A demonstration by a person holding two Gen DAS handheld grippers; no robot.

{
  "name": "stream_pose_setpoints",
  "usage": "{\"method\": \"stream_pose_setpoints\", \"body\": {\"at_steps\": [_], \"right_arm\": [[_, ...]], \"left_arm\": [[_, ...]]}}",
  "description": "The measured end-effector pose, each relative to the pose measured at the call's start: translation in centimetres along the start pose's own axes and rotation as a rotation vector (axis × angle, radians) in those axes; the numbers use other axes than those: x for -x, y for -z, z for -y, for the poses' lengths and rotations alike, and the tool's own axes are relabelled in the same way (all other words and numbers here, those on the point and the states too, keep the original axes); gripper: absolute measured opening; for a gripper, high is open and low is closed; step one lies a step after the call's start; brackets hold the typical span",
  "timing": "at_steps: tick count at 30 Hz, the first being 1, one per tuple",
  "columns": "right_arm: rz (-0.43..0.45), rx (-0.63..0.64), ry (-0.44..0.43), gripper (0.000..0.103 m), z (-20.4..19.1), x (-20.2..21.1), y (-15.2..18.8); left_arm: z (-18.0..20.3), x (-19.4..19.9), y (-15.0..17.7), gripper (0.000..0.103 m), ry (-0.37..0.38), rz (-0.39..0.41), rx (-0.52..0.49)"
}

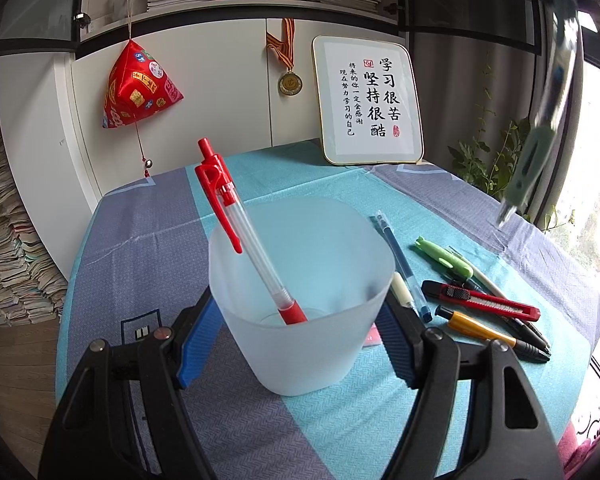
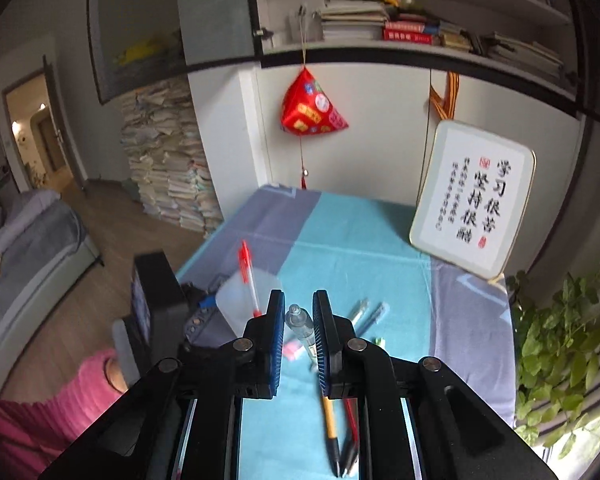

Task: Organize stationery
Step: 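Carry the clear pen with the right gripper and release it into the cup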

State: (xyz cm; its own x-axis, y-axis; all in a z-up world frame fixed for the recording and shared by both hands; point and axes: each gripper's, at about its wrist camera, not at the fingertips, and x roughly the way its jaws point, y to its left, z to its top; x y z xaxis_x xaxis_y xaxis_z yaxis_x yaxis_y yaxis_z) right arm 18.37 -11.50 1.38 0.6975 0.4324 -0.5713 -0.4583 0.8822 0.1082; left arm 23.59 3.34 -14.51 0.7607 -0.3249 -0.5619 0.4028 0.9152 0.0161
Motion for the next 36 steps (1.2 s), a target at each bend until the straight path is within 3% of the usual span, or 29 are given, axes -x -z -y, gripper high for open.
{"method": "stream_pose_setpoints", "body": {"at_steps": [6,12,20,36], "right_arm": [[0.005,-0.053,-0.119,0.015,-0.5,-2.6,-3.8],[-0.069,-0.078,-0.173,0.015,-0.9,-7.2,-3.5],[-0.179,-0.104,-0.168,0.015,0.0,-10.9,-1.1],[-0.258,-0.139,-0.159,0.015,1.1,-12.0,1.0]], "left_arm": [[0.0,0.0,0.0,0.071,0.001,0.000,0.000],[0.0,-0.1,0.0,0.072,0.002,-0.002,0.001],[0.0,-0.1,0.0,0.072,0.001,-0.002,-0.001],[0.3,-0.2,0.1,0.072,0.003,-0.005,-0.004]]}}
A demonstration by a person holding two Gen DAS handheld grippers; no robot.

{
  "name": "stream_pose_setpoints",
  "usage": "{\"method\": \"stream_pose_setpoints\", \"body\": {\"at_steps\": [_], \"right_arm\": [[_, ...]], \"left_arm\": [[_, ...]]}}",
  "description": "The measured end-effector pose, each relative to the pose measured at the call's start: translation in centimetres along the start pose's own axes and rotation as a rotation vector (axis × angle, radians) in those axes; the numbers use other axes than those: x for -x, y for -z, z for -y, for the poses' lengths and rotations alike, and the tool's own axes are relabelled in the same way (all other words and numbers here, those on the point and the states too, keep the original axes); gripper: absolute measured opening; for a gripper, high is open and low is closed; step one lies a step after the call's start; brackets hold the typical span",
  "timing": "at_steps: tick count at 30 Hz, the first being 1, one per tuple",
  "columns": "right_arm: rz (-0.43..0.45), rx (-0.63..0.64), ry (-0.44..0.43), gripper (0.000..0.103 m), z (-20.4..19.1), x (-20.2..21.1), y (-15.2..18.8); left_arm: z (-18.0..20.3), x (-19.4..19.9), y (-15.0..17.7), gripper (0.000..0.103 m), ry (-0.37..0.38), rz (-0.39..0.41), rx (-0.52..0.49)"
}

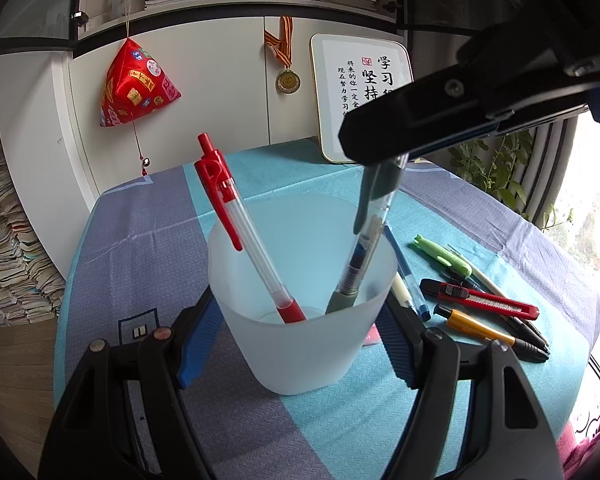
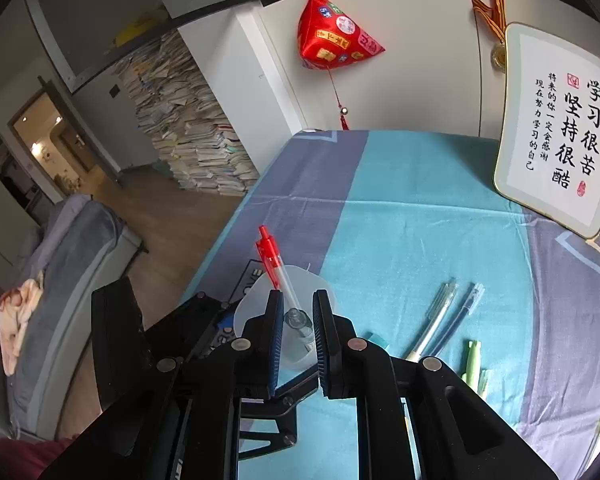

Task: Organize stationery
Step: 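Carry the clear pen with the right gripper and release it into the cup, then grasp the orange-and-black pen with the right gripper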

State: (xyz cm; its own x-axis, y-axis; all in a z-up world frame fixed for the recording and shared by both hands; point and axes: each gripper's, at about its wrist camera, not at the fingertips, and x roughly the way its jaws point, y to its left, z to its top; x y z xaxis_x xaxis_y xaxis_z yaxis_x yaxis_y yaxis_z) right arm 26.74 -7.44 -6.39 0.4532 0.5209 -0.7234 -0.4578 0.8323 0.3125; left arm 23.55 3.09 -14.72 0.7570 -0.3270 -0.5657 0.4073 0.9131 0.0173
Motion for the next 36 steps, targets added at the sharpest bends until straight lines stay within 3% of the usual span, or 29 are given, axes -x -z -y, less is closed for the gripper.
{"method": "stream_pose_setpoints", "body": {"at_steps": [4,6,8,16,34,36], "right_arm": [[0.012,0.033,0.037,0.022,0.1,1.5,1.1],[0.015,0.040,0.055,0.031,0.5,2.3,1.8],[0.005,0.041,0.071,0.032,0.9,2.8,2.6],[-0.222,0.193,0.301,0.032,2.6,-1.9,8.1],[-0.270,0.166,0.274,0.032,5.0,-5.5,8.8],[-0.272,0.177,0.281,0.016,4.9,-5.7,8.6]], "left_arm": [[0.0,-0.3,0.0,0.072,0.000,-0.009,0.006],[0.1,-0.3,0.0,0.071,-0.003,-0.008,0.002],[0.1,-0.2,0.0,0.071,-0.003,-0.008,0.001],[0.1,-0.2,0.0,0.071,-0.002,-0.009,0.000],[0.1,-0.2,-0.1,0.071,-0.002,-0.010,0.001],[0.1,-0.2,0.0,0.072,-0.002,-0.009,0.001]]}}
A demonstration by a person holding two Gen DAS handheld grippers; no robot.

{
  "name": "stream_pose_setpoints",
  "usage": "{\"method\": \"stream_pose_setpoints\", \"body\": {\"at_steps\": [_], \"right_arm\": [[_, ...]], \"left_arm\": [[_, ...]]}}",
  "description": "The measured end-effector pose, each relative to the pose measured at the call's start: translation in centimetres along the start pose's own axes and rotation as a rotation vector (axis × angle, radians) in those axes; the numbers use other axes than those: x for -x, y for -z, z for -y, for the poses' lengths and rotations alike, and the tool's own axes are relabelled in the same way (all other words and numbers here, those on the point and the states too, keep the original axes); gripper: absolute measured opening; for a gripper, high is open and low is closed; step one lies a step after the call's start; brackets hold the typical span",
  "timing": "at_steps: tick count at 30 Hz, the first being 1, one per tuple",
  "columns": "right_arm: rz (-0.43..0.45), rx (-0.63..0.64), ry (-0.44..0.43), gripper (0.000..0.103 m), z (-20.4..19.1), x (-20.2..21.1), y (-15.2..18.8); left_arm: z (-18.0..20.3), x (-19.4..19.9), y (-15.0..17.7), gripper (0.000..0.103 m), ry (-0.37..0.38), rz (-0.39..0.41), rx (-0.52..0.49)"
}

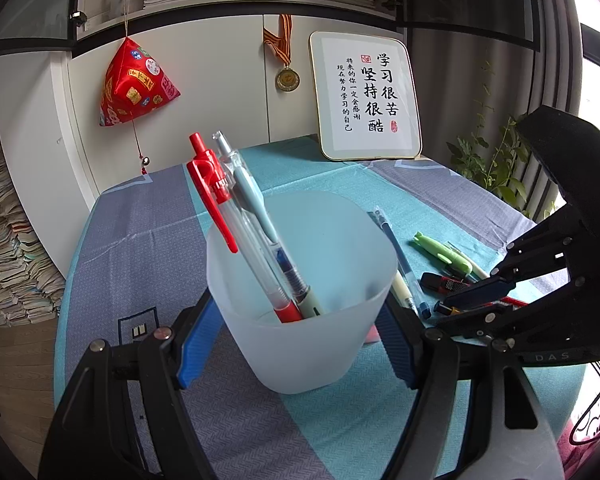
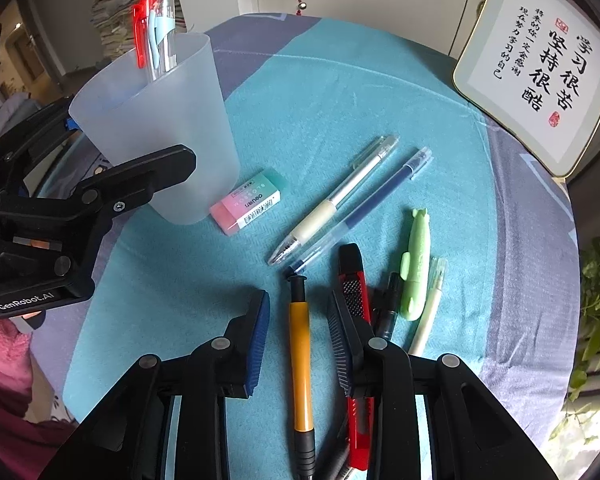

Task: Organize stationery
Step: 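Grasp the orange-and-black pen with the right gripper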

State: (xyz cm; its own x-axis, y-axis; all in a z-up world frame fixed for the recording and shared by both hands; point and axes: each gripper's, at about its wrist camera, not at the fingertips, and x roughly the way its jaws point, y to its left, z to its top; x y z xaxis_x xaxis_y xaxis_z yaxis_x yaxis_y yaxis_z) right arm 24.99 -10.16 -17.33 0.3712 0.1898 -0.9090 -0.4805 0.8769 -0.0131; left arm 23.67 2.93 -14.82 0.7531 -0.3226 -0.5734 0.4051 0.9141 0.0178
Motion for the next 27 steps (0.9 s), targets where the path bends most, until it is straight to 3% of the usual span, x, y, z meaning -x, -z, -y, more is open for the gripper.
{"method": "stream_pose_setpoints", "body": {"at_steps": [1,9,21,27], "right_arm": [[-0.004,0.001,-0.002,0.011,-0.1,-0.1,-0.2],[0.050,-0.072,-0.042,0.011,0.5,2.2,0.2],[0.281,-0.114,-0.064,0.010,0.3,11.9,-0.1],[0.409,-0.111,-0.073,0.010,-0.2,16.3,-2.3]], "left_arm": [[0.0,0.0,0.0,0.072,0.000,0.000,0.000],[0.0,0.0,-0.1,0.071,0.000,0.000,-0.001],[0.0,-0.1,-0.1,0.071,0.001,0.000,0.000],[0.0,0.0,0.0,0.071,0.001,0.000,0.000]]}}
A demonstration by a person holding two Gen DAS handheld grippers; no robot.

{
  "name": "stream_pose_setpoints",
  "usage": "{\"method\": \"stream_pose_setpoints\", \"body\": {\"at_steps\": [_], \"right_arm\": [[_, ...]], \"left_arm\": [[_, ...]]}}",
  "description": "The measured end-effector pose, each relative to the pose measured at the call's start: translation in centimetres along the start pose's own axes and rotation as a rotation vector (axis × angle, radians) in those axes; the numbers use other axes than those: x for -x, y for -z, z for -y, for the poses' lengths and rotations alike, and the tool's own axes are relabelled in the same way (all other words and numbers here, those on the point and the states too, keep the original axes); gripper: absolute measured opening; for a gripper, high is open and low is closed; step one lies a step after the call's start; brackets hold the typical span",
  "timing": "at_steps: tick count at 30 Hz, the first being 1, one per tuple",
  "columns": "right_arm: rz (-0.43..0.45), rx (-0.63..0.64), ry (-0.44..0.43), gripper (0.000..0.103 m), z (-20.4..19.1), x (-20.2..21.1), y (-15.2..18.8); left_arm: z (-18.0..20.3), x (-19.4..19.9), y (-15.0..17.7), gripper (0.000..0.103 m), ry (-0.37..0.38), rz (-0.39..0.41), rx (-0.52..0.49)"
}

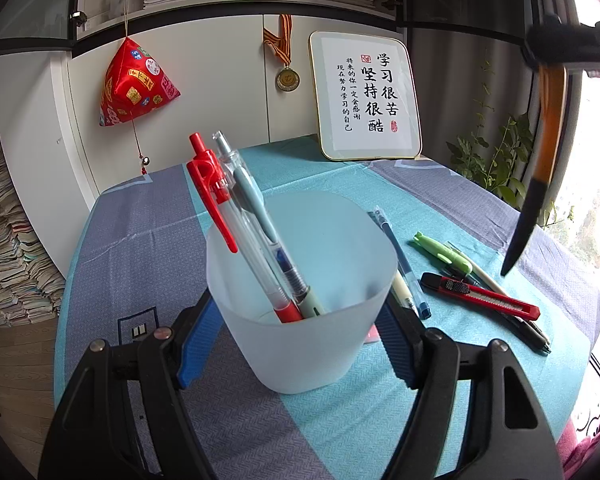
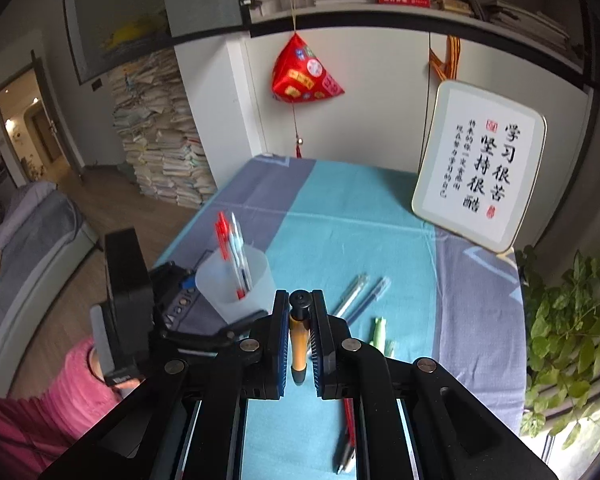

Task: Organize stationery
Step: 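Grasp the orange-and-black pen with the right gripper, then lower the orange pen into the cup and open the right gripper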

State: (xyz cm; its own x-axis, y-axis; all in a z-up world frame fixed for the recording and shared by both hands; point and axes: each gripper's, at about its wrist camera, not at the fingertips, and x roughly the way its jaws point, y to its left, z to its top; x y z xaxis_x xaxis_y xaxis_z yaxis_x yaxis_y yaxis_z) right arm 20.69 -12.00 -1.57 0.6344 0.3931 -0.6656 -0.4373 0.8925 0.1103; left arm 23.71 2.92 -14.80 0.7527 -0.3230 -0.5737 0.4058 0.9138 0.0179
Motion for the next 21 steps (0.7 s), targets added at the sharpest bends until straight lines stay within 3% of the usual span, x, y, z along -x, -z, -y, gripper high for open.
{"method": "stream_pose_setpoints", "body": {"at_steps": [9,13,21], "right_arm": [[0.130,0.018,-0.092,0.010,-2.4,-0.2,-4.9],[0.078,0.001,-0.139,0.010,-2.8,-3.2,-5.3],[-0.013,-0.016,-0.128,0.010,-2.0,-7.0,-4.2]], "left_arm": [[0.0,0.0,0.0,0.071,0.000,-0.001,0.001],[0.0,0.0,0.0,0.071,0.001,-0.001,0.001],[0.0,0.0,0.0,0.071,0.001,-0.001,0.001]]}}
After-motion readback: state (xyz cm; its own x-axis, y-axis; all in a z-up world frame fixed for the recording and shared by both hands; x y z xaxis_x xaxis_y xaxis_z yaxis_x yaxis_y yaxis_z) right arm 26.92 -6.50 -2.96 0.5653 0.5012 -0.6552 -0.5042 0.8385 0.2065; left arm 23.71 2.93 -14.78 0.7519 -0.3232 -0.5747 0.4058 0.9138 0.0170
